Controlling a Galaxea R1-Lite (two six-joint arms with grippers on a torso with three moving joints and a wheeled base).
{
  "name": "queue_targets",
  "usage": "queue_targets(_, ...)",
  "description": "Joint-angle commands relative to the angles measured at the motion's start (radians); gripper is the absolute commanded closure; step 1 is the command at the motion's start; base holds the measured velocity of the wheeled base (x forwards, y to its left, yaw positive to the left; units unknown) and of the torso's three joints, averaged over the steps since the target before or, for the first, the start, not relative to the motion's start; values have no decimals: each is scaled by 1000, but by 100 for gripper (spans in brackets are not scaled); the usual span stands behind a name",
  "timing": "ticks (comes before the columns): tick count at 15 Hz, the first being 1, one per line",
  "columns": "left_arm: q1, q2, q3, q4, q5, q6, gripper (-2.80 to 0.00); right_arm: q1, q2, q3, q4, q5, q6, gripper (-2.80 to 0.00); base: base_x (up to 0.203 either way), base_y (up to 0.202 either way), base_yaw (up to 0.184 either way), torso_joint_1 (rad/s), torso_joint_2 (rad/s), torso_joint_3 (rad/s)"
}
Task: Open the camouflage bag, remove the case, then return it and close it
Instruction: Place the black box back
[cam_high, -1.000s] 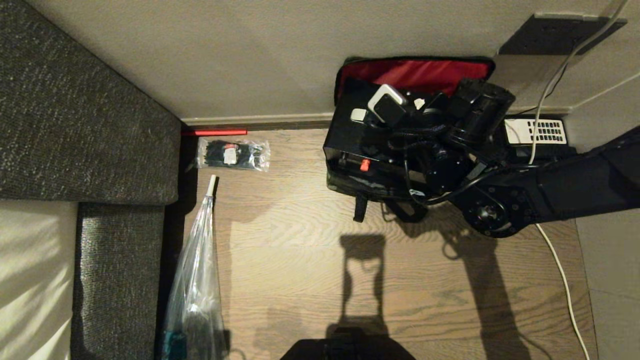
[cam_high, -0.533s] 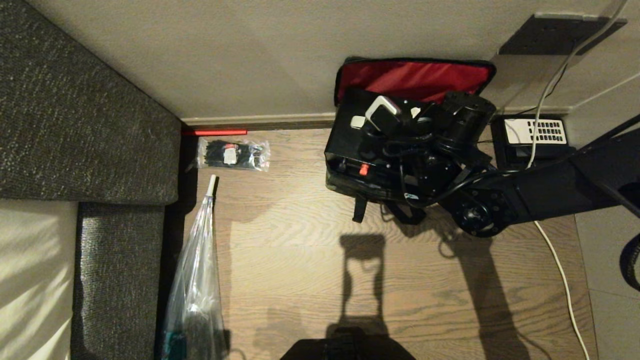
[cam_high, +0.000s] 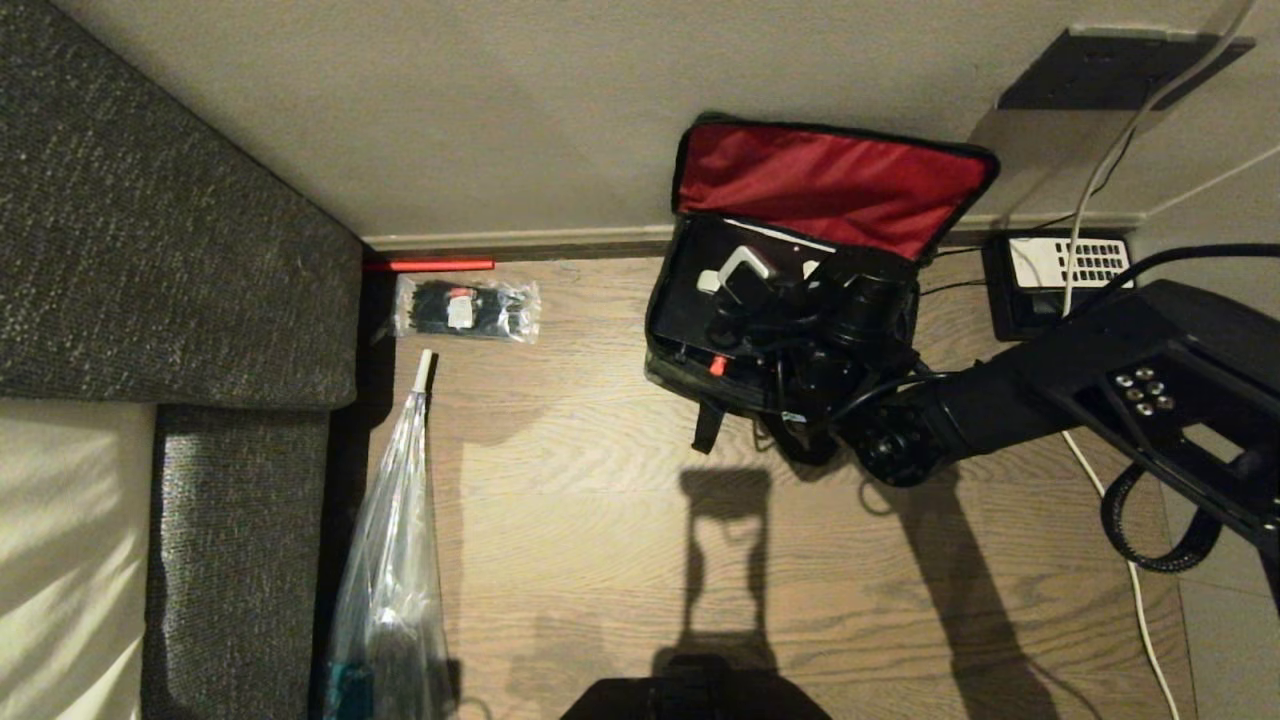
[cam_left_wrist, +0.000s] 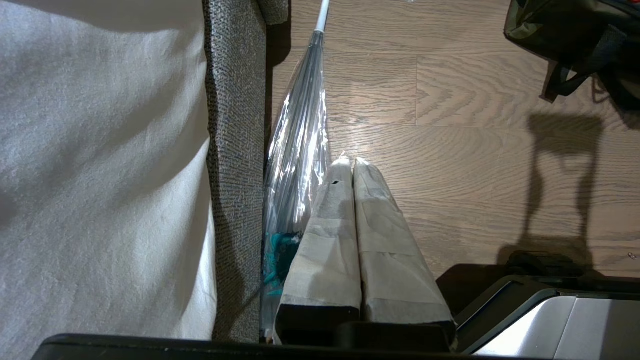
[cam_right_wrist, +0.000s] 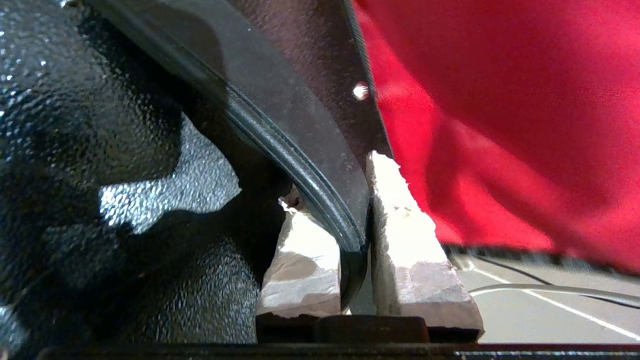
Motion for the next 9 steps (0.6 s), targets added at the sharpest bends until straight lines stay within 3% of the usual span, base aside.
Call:
queue_targets(1, 0, 0, 0, 1, 1, -1, 0, -13, 64, -22, -26, -1, -6, 0, 0, 0, 0, 0, 0, 0)
queue_targets(3, 0, 0, 0, 0, 1, -1, 0, -27, 74, -29, -33, 4, -6, 0, 0, 0, 0, 0, 0, 0)
queue_targets(4, 0, 0, 0, 0, 1, -1, 0, -36, 75, -28, -17, 14, -7, -280, 0, 0, 0, 0, 0, 0)
queue_targets(9, 0, -2, 0, 0, 1, -1, 0, -38, 55, 1, -24, 16, -8, -280, 0, 0, 0, 0, 0, 0)
